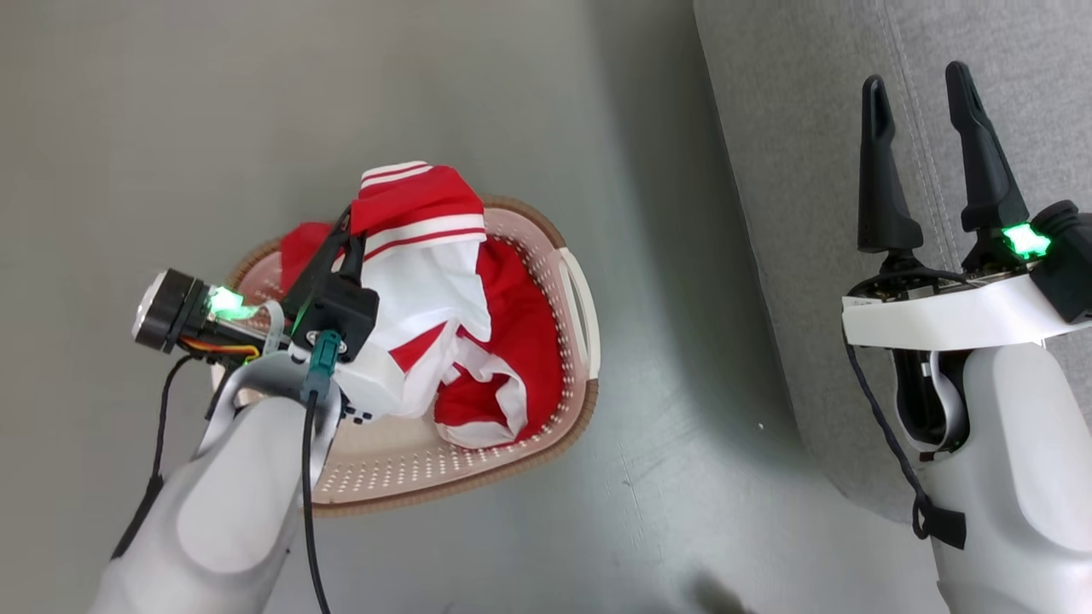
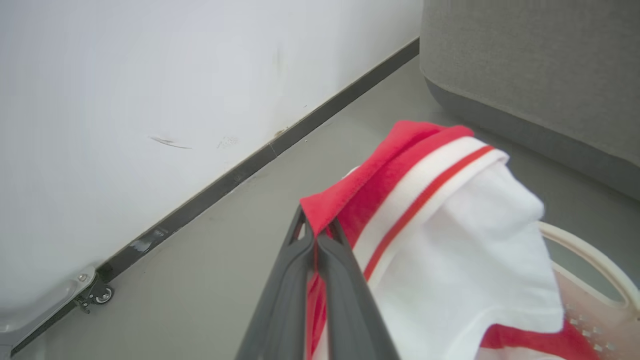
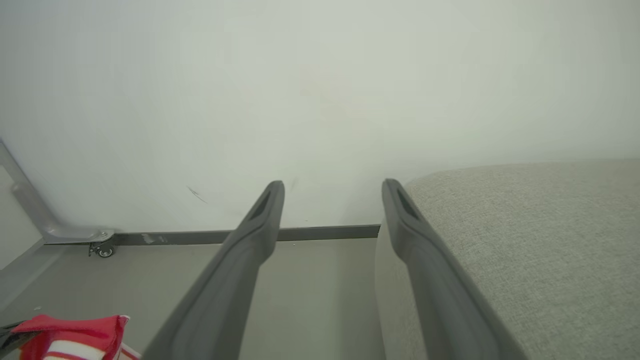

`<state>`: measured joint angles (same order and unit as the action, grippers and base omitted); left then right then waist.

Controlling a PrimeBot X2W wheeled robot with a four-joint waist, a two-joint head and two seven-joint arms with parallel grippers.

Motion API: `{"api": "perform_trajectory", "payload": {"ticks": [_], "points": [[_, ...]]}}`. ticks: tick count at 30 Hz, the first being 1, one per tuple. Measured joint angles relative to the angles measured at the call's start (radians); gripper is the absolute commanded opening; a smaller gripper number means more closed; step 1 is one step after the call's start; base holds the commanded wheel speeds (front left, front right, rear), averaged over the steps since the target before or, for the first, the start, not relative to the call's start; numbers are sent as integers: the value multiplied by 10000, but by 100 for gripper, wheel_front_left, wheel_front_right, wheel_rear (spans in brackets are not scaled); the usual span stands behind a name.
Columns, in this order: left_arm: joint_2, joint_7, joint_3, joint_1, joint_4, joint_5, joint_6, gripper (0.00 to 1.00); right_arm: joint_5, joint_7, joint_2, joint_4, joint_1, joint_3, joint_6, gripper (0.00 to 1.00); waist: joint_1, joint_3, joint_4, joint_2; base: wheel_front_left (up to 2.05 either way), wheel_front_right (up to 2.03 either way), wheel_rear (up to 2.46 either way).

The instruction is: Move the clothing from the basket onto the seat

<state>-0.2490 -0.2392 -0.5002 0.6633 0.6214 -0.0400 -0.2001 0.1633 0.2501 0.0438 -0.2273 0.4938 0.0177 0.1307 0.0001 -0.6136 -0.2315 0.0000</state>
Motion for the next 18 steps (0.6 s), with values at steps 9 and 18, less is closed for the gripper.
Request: {"api": "perform_trajectory", "payload": {"ticks": [9,18], "points": [[25,-75,196,-569,-815,359,-111,0,-476,10,13,-293,-138,-31,0,100,0,732,310,0,0,0,0],[-86,-77,487,-1019,-1626,754,-111,0,-773,8,36,-621,-445,-119,0,100,-1,1552,619,0,0,0,0]]}}
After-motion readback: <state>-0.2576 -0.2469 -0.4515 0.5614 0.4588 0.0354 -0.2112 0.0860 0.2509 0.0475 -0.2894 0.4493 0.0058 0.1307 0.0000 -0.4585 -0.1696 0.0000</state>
